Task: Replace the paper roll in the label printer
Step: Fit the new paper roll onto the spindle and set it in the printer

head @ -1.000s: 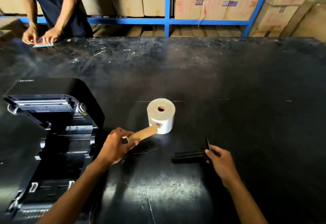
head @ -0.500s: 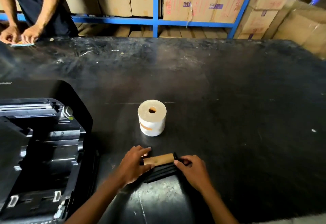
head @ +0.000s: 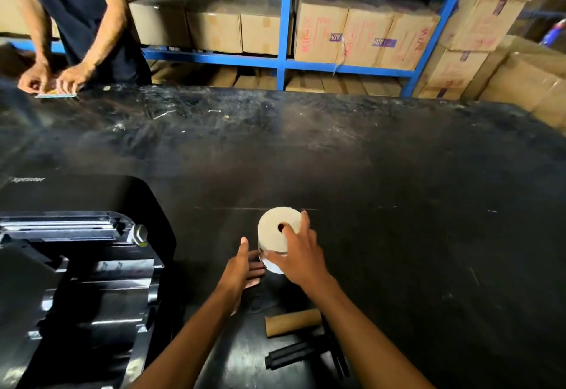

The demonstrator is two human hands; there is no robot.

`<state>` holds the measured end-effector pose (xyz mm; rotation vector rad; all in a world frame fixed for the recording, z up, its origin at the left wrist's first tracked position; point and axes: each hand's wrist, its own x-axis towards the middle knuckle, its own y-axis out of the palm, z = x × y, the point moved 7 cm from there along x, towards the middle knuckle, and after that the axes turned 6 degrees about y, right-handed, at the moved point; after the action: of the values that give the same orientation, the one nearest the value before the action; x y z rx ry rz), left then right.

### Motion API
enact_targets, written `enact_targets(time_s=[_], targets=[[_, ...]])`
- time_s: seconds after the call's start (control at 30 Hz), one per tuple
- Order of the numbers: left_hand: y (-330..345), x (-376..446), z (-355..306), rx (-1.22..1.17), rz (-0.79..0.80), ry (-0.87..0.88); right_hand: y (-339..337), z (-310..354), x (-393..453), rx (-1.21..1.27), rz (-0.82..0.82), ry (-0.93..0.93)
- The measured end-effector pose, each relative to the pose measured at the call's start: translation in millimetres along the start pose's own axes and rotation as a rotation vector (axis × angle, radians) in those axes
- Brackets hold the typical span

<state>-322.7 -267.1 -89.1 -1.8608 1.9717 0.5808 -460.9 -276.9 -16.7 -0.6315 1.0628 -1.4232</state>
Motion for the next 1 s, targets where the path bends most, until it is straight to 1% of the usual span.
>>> enact_targets(time_s=[0.07, 0.1, 0.13, 0.2, 0.23, 0.27, 0.3, 0.37, 0.47, 0.63, 0.7, 0.73, 0.77, 0.8, 0.87, 0.9, 0.93, 1.0], targets=[[-0.4, -1.4, -2.8, 0.009, -0.020, 0.001, 0.3, 0.2, 1.7, 0.022, -0.040, 0.004], [-0.1, -2.9, -4.8, 0.015, -0.031, 0.002, -3.9, -3.5, 2.4, 0.091, -0.050, 0.027], [-1.0, -4.9, -6.4, 0.022, -0.047, 0.003, -9.9, -9.2, 3.7, 0.207, -0.052, 0.068], [-1.9, -11.1, -9.8, 0.007, -0.062, 0.007, -21.4, -23.0, 2.5, 0.578, -0.027, 0.179], [-0.9, -15.9, -12.9, -0.023, -0.055, 0.011, -21.9, -28.2, -1.9, 0.796, 0.024, 0.239], [1.1, -21.4, -16.8, -0.069, -0.040, 0.017, -19.6, -32.1, -8.2, 0.961, 0.086, 0.295], [3.1, -27.8, -21.9, -0.128, -0.024, 0.031, -17.3, -34.8, -14.6, 1.053, 0.131, 0.321], [6.9, -40.2, -30.6, -0.241, 0.003, 0.056, -14.2, -37.3, -27.0, 1.115, 0.157, 0.323], [12.8, -55.0, -31.4, -0.311, 0.030, 0.055, -10.8, -35.3, -43.1, 1.138, 0.152, 0.300], [23.5, -77.8, -15.7, -0.329, 0.073, -0.044, -0.7, -39.2, -74.4, 1.196, 0.213, 0.303], [25.0, -86.4, -10.1, -0.316, 0.078, -0.033, -0.1, -45.2, -87.0, 1.162, 0.245, 0.320], [25.5, -91.1, -7.6, -0.302, 0.066, -0.019, -4.3, -48.4, -92.4, 1.112, 0.227, 0.318], [25.6, -94.8, -6.1, -0.284, 0.046, -0.002, -11.3, -51.6, -95.7, 1.042, 0.167, 0.303], [26.9, -99.3, -5.4, -0.252, 0.025, 0.022, -22.1, -56.2, -99.2, 0.955, 0.060, 0.273], [30.9, -108.4, -7.6, -0.171, -0.007, 0.078, -46.7, -61.1, -107.7, 0.755, -0.185, 0.162], [33.8, -113.1, -9.8, -0.137, -0.012, 0.107, -56.1, -58.7, -113.8, 0.665, -0.258, 0.093], [36.2, -117.4, -12.4, -0.113, -0.009, 0.135, -60.5, -54.3, -118.9, 0.589, -0.279, 0.036], [43.1, -126.7, -18.4, -0.066, 0.024, 0.195, -59.5, -50.7, -128.7, 0.495, -0.249, -0.014]])
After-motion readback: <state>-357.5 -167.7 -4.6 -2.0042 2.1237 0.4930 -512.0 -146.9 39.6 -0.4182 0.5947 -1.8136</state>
